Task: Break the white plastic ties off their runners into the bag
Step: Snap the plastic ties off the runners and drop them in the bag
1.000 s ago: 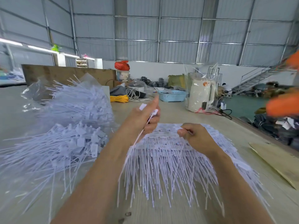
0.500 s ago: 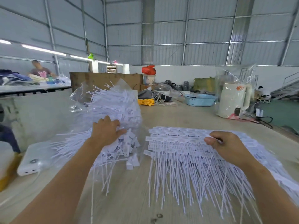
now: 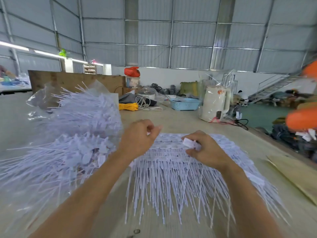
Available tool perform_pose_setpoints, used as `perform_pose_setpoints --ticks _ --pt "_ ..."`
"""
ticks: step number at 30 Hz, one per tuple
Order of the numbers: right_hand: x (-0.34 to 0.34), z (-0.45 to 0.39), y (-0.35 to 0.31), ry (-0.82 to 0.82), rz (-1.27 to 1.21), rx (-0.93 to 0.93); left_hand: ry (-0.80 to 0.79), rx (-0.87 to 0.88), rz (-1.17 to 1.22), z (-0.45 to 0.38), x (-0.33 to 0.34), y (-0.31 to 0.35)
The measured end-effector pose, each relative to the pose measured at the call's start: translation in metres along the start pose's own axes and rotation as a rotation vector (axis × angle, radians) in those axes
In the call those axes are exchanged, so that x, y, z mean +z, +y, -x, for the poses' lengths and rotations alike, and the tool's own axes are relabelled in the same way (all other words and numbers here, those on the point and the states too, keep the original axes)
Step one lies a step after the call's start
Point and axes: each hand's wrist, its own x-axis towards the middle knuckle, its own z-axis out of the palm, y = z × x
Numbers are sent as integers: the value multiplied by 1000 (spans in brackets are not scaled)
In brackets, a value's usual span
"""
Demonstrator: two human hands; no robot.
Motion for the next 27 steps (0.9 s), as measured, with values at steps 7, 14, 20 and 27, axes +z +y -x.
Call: perform_pose_setpoints --ticks 7,14,20,27 --pt "0 2 3 -5 -201 89 -359 -244 611 10 75 53" --pt "-1 -1 7 -6 -114 133 -174 -414 919 21 78 38" --pt "-1 -2 7 -82 -57 109 -145 -446 1081 19 77 41" --pt "4 -3 6 -91 -102 45 -174 -520 1085 16 77 33"
